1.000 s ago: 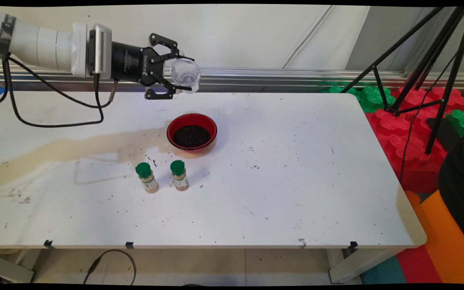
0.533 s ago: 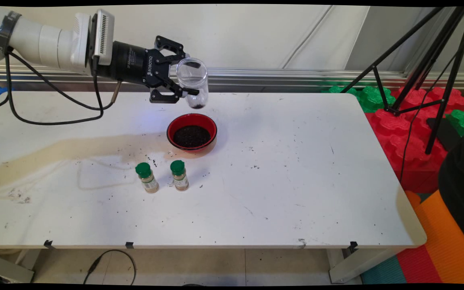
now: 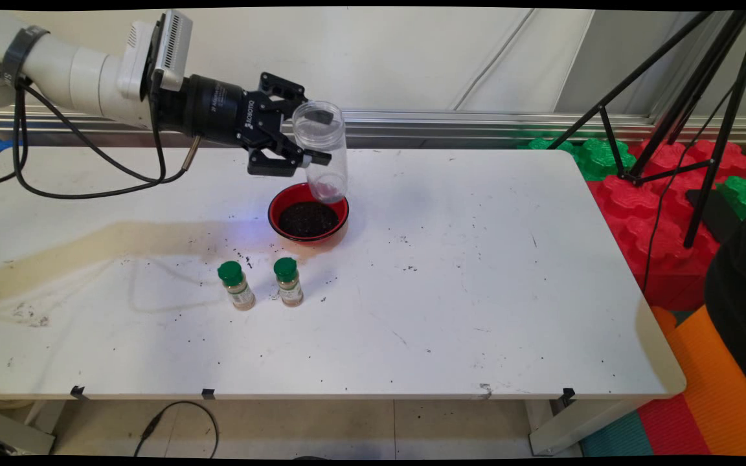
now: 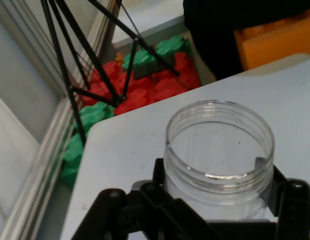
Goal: Pour the black seasoning powder in the red bowl, then place the picked object on the table
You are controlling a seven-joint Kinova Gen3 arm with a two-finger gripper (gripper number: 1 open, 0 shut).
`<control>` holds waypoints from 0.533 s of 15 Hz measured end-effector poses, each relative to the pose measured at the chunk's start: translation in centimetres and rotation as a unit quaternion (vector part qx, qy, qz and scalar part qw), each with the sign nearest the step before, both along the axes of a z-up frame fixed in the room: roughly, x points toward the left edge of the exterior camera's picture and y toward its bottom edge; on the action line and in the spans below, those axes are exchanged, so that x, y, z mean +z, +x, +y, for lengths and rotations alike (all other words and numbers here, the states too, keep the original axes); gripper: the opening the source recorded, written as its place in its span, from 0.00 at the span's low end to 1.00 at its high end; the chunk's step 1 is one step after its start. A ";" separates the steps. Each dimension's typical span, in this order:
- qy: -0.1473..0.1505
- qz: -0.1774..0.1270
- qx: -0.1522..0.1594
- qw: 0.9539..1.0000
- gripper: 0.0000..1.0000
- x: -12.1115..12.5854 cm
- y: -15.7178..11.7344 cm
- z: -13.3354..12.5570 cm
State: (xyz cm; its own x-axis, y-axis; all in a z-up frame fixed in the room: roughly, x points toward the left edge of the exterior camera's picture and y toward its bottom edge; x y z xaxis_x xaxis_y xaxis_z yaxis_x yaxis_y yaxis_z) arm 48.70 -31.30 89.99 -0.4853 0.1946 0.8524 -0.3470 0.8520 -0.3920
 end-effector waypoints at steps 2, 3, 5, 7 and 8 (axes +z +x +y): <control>0.023 0.016 0.000 1.000 0.00 -0.4 -0.4 0.1; 0.032 0.023 -0.001 0.999 0.00 -0.6 -0.6 0.1; 0.054 0.036 -0.002 0.998 0.00 -1.2 -1.0 0.3; 0.067 0.045 -0.002 0.997 0.00 -1.6 -1.3 0.4; 0.074 0.049 -0.003 0.996 0.00 -1.8 -1.5 0.5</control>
